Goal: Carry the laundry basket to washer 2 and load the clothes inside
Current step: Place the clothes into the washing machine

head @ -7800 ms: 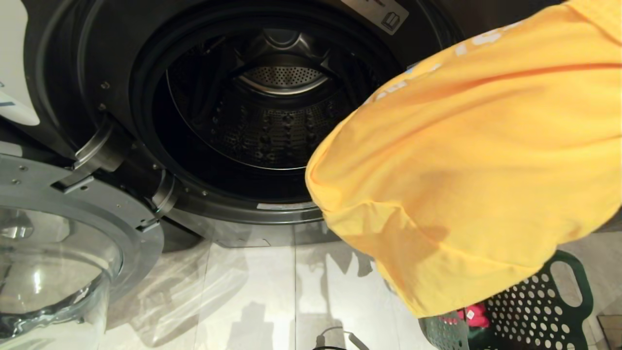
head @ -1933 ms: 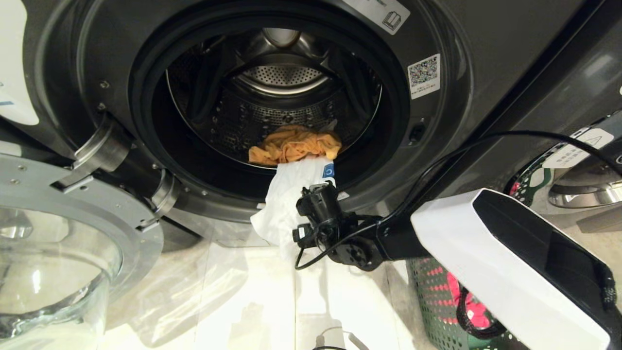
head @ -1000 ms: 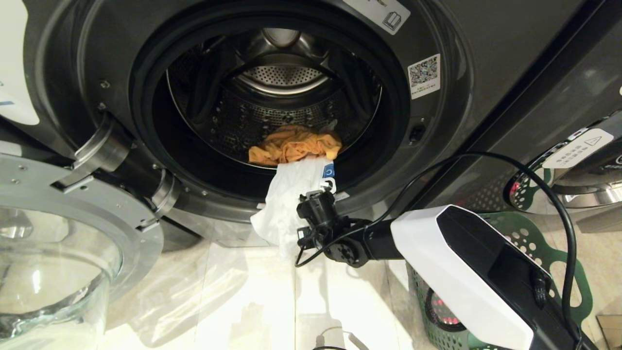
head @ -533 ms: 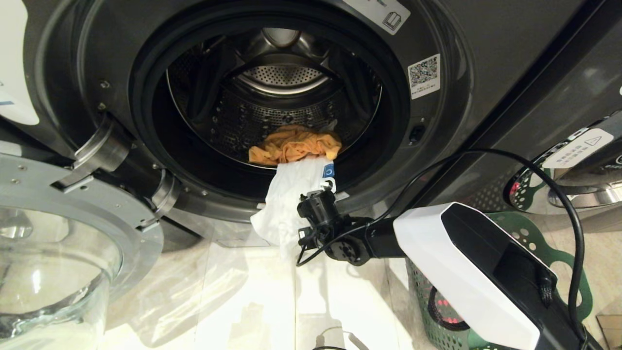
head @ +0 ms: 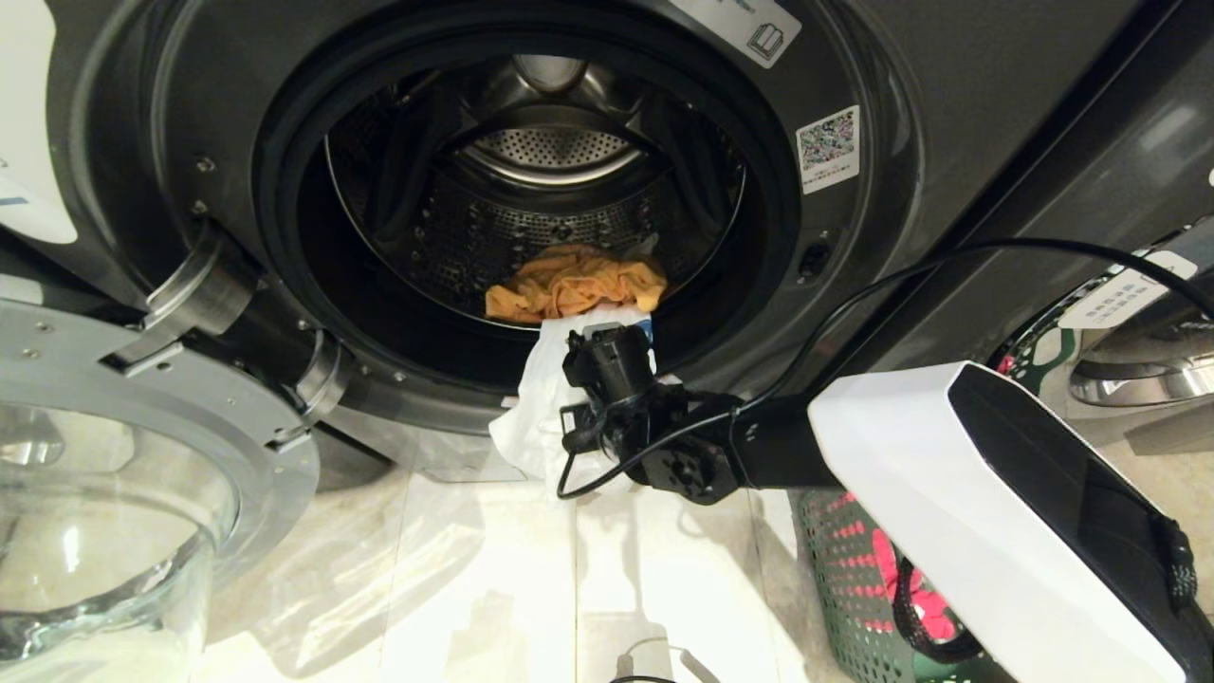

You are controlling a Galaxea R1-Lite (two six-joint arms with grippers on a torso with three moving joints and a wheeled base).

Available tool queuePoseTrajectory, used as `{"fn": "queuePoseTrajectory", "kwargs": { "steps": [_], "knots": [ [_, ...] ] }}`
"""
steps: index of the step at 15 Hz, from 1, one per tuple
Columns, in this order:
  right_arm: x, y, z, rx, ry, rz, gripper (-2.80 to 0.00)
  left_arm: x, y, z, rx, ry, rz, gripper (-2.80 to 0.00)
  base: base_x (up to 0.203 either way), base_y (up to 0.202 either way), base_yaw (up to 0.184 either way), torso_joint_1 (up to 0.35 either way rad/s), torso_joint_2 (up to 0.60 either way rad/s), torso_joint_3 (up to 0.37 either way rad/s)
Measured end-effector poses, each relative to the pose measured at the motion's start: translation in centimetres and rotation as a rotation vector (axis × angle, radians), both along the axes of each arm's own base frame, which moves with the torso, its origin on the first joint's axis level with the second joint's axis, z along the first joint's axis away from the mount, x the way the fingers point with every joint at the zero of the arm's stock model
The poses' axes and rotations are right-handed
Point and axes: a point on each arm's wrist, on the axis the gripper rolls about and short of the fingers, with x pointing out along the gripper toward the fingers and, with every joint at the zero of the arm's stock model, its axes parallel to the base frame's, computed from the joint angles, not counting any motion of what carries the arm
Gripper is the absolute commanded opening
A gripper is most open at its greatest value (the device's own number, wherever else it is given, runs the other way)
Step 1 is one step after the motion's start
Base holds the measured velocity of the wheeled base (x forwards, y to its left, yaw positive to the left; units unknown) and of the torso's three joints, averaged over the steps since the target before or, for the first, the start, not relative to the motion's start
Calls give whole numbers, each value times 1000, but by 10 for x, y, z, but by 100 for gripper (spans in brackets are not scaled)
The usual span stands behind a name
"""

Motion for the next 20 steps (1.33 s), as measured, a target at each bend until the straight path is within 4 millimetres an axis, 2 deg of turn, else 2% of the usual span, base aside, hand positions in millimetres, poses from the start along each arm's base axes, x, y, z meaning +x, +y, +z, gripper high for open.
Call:
{"fn": "queuePoseTrajectory", "kwargs": {
  "steps": [5, 8, 11, 16, 20],
  "knots": [
    [-1, 8, 47, 52, -331, 27, -280, 0, 0, 0, 0, 0, 0, -280, 0, 0, 0, 0, 0, 0],
    [-1, 8, 67, 78, -529, 37, -280, 0, 0, 0, 0, 0, 0, -280, 0, 0, 0, 0, 0, 0],
    [-1, 5, 79, 100, -707, 77, -280, 0, 0, 0, 0, 0, 0, -280, 0, 0, 0, 0, 0, 0],
    [-4, 0, 93, 82, -1020, 241, -280, 0, 0, 0, 0, 0, 0, -280, 0, 0, 0, 0, 0, 0],
    [-6, -4, 103, 64, -1184, 283, -280, 0, 0, 0, 0, 0, 0, -280, 0, 0, 0, 0, 0, 0]
  ]
}}
